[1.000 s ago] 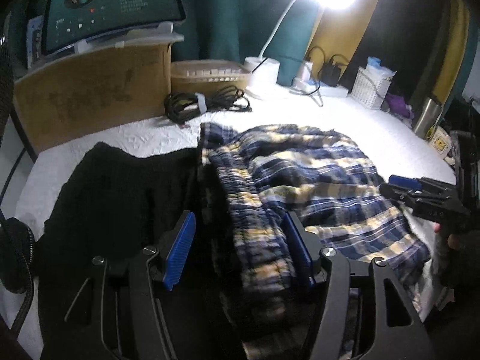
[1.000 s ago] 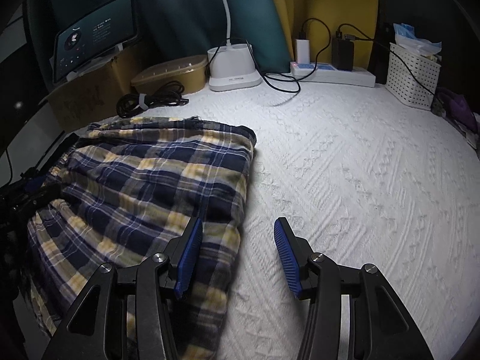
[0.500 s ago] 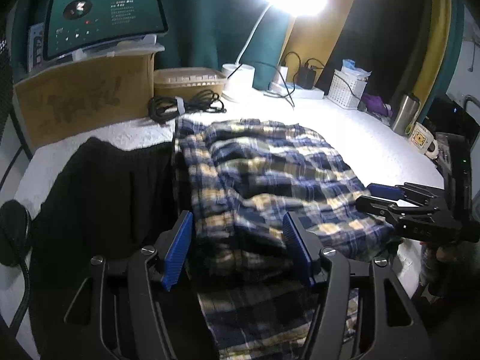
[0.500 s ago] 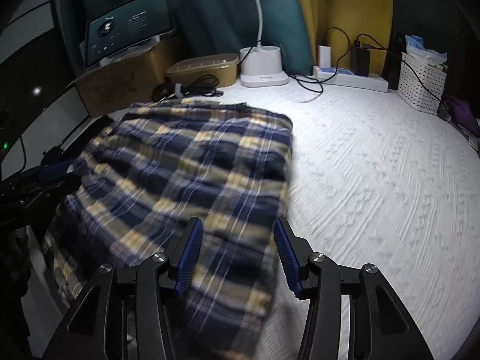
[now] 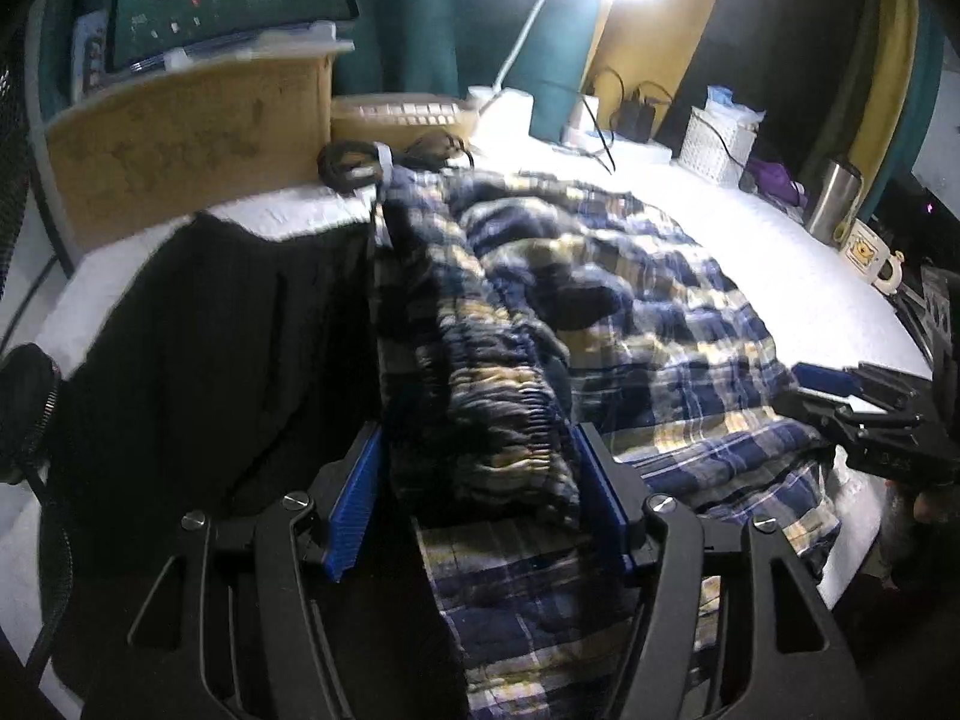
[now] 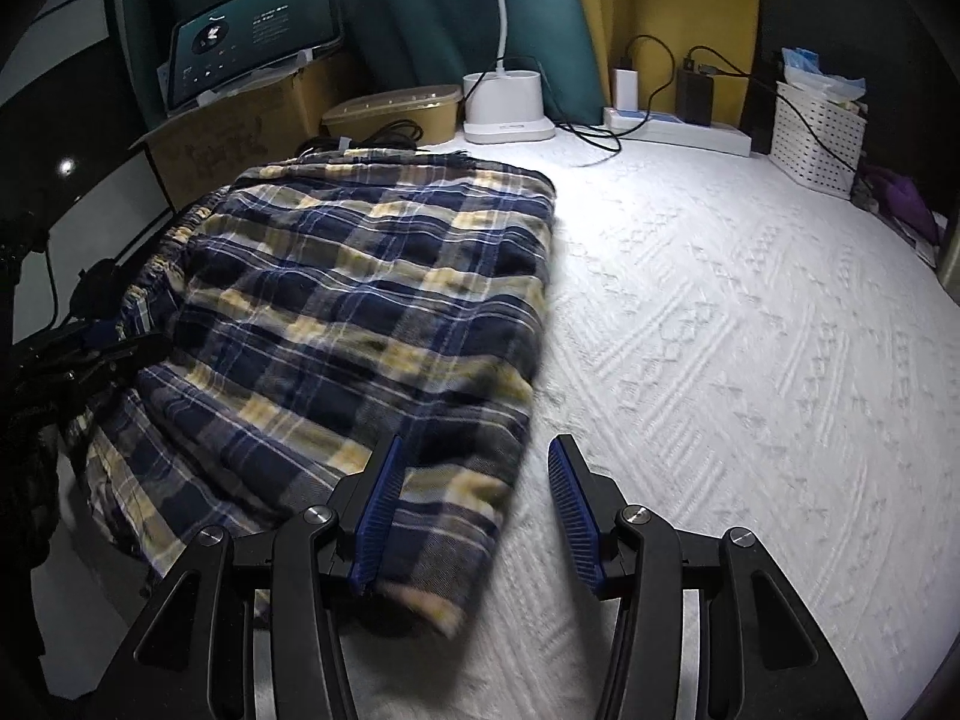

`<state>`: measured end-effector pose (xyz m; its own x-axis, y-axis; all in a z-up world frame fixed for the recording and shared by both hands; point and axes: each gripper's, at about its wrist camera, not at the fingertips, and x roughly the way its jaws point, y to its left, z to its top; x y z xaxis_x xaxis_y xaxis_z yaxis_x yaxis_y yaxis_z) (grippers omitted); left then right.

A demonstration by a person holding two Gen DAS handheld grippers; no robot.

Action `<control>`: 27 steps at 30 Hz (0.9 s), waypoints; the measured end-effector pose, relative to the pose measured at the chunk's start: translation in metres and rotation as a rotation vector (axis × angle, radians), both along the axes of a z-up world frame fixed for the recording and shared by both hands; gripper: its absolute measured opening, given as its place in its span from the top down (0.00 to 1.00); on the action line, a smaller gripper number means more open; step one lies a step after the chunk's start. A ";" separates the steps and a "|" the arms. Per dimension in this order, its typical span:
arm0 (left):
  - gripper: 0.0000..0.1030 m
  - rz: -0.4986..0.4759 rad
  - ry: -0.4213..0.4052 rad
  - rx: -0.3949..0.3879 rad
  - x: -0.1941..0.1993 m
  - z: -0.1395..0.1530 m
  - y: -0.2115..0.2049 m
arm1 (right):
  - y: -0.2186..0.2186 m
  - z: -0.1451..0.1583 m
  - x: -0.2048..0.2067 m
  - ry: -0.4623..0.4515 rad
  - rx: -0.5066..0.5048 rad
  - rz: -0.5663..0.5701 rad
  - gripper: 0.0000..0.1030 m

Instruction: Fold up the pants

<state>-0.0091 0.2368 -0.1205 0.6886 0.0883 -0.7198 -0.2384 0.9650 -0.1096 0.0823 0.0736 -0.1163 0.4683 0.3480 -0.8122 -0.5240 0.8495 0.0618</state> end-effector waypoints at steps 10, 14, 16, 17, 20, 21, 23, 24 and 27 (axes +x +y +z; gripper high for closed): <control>0.39 0.017 -0.154 0.054 -0.012 0.042 -0.025 | -0.032 0.018 -0.014 -0.043 0.014 -0.041 0.50; 0.39 -0.028 -0.137 0.061 -0.004 0.043 -0.043 | -0.047 0.025 -0.018 -0.060 0.022 -0.070 0.50; 0.39 -0.049 -0.133 0.062 -0.001 0.042 -0.053 | -0.056 0.029 -0.021 -0.069 0.026 -0.087 0.50; 0.39 -0.061 -0.130 0.061 0.001 0.042 -0.059 | -0.060 0.030 -0.021 -0.072 0.027 -0.095 0.50; 0.38 -0.089 -0.115 0.055 0.008 0.039 -0.075 | -0.075 0.034 -0.024 -0.083 0.031 -0.125 0.50; 0.38 -0.099 -0.108 0.048 0.011 0.038 -0.081 | -0.081 0.036 -0.025 -0.086 0.031 -0.137 0.50; 0.38 -0.113 -0.106 0.038 0.014 0.036 -0.091 | -0.091 0.038 -0.027 -0.093 0.030 -0.156 0.50; 0.38 -0.124 -0.104 0.036 0.016 0.035 -0.097 | -0.097 0.040 -0.029 -0.097 0.029 -0.168 0.49; 0.38 -0.151 -0.105 0.044 0.020 0.037 -0.113 | -0.112 0.043 -0.032 -0.108 0.033 -0.199 0.48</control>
